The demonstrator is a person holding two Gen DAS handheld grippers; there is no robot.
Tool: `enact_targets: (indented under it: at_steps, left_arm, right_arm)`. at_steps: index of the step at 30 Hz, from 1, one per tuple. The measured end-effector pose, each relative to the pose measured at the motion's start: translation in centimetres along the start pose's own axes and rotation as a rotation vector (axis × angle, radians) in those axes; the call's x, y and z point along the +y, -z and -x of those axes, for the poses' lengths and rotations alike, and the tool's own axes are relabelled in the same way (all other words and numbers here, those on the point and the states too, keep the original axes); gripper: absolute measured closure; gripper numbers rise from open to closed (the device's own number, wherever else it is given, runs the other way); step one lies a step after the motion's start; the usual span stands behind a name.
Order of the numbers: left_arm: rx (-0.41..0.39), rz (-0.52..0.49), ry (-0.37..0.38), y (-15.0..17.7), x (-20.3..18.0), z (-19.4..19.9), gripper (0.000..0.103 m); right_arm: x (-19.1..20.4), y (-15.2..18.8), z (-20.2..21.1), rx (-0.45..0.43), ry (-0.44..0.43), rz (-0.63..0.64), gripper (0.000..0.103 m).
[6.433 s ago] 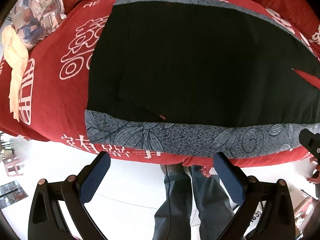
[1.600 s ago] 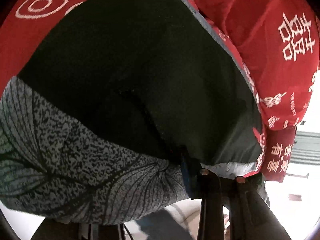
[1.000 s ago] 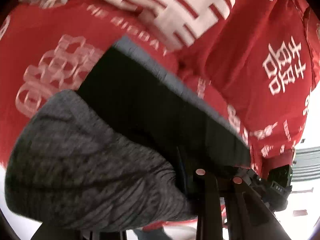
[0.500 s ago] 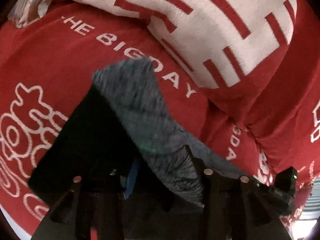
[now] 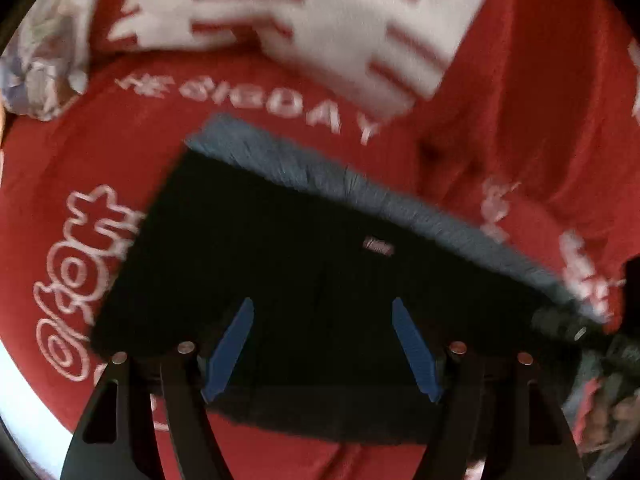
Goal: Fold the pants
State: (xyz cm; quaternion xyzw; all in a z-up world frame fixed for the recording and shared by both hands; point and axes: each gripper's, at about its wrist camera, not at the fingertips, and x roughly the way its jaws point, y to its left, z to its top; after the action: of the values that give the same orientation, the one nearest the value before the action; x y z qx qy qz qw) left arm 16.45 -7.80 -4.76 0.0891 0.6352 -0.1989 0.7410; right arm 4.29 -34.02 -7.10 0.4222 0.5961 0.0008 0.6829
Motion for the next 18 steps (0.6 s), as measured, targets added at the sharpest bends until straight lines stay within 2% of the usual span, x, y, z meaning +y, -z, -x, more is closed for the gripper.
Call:
enact_targets:
  at_steps: [1, 2, 3, 4, 8, 10, 11, 12, 18]
  left_arm:
    - [-0.013, -0.011, -0.031, 0.3, -0.4, -0.7, 0.03]
    - [-0.038, -0.034, -0.042, 0.6, -1.0, -0.8, 0.022]
    - [-0.04, -0.058, -0.052, 0.9, -1.5, -0.8, 0.021]
    - [-0.034, -0.08, -0.067, 1.1, -1.8, -0.7, 0.021]
    - [0.024, -0.09, -0.072, 1.9, -1.8, 0.6, 0.021]
    - [0.03, -0.109, -0.061, 2.6, -2.7, 1.7, 0.021]
    - [0.034, -0.124, -0.058, 2.9, -3.4, 2.3, 0.021]
    - [0.04, -0.142, -0.05, 3.6, -4.4, 2.8, 0.021]
    - [0.104, -0.285, 0.083, 8.2, -14.0, 3.8, 0.021]
  right_arm:
    - [-0.5, -0.4, -0.4, -0.011, 0.045, -0.001, 0.059]
    - [-1.3, -0.8, -0.5, -0.028, 0.105, -0.014, 0.063]
    - [-2.4, -1.2, 0.1, -0.057, 0.097, -0.052, 0.075]
    - [-3.7, -1.4, 1.3, -0.089, 0.087, -0.113, 0.075]
    - [-6.5, -0.2, 7.0, -0.174, 0.034, -0.221, 0.069]
    - [-7.3, 1.3, 10.2, -0.207, 0.002, -0.235, 0.06]
    - [-7.5, 2.1, 11.4, -0.221, -0.002, -0.242, 0.051]
    - [-7.8, 3.1, 12.8, -0.232, -0.002, -0.25, 0.048]
    - [-9.2, 10.4, 18.0, -0.256, 0.026, -0.328, 0.048]
